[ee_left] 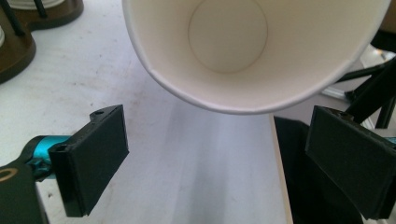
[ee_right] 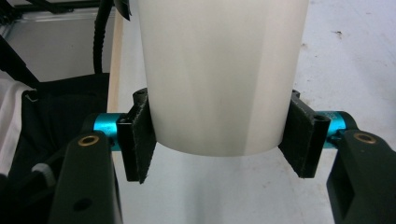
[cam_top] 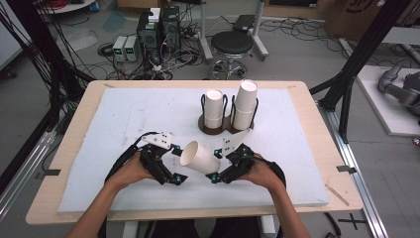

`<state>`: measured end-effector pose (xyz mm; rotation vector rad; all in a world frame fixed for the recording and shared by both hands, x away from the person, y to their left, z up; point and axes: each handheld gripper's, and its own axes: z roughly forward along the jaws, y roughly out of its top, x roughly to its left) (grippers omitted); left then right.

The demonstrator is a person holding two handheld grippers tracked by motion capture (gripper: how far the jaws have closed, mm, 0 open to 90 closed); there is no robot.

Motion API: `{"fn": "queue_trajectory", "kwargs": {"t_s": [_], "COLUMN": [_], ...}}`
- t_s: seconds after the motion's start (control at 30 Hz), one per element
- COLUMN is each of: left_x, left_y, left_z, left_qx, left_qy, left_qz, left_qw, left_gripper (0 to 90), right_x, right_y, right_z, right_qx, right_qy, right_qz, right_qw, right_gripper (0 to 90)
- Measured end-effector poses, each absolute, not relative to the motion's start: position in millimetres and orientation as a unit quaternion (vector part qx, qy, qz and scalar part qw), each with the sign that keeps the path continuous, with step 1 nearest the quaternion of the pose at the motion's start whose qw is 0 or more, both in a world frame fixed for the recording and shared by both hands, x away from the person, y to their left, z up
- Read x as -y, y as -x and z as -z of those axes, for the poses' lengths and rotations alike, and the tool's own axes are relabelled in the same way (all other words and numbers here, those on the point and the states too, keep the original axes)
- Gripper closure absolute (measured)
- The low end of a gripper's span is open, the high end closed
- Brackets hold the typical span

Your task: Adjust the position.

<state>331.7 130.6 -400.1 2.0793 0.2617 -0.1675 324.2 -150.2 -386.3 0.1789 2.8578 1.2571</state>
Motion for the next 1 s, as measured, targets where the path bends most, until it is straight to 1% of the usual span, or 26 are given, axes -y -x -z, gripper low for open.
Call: {"fn": "queue_trajectory", "kwargs": {"t_s": [0.17, 0.33, 0.5, 0.7, 0.87, 1.0], "left_x": [-131, -130, -131, -130, -130, -128], "left_y": [-329, -327, -326, -325, -326, -325], "left_z": [402, 402, 402, 403, 402, 402], "left_qx": [-0.11, -0.109, -0.116, -0.118, -0.126, -0.126], "left_qy": [-0.844, -0.84, -0.82, -0.81, -0.786, -0.776], "left_qz": [0.065, 0.055, 0.051, 0.059, 0.067, 0.074], "left_qw": [0.52, 0.529, 0.559, 0.571, 0.602, 0.613], "left_gripper": [5.8, 5.8, 5.8, 5.8, 5.7, 5.8], "right_x": [152, 154, 156, 158, 158, 159], "right_y": [-324, -324, -323, -322, -322, -322], "right_z": [390, 393, 394, 396, 398, 398], "right_qx": [-0.902, -0.893, -0.879, -0.87, -0.867, -0.86], "right_qy": [-0.06, -0.063, -0.061, -0.06, -0.061, -0.062], "right_qz": [-0.428, -0.446, -0.473, -0.49, -0.495, -0.507], "right_qw": [0.002, 0.003, 0.0, 0.0, -0.001, -0.001], "right_gripper": [36.8, 36.8, 36.8, 36.8, 36.8, 36.8]}}
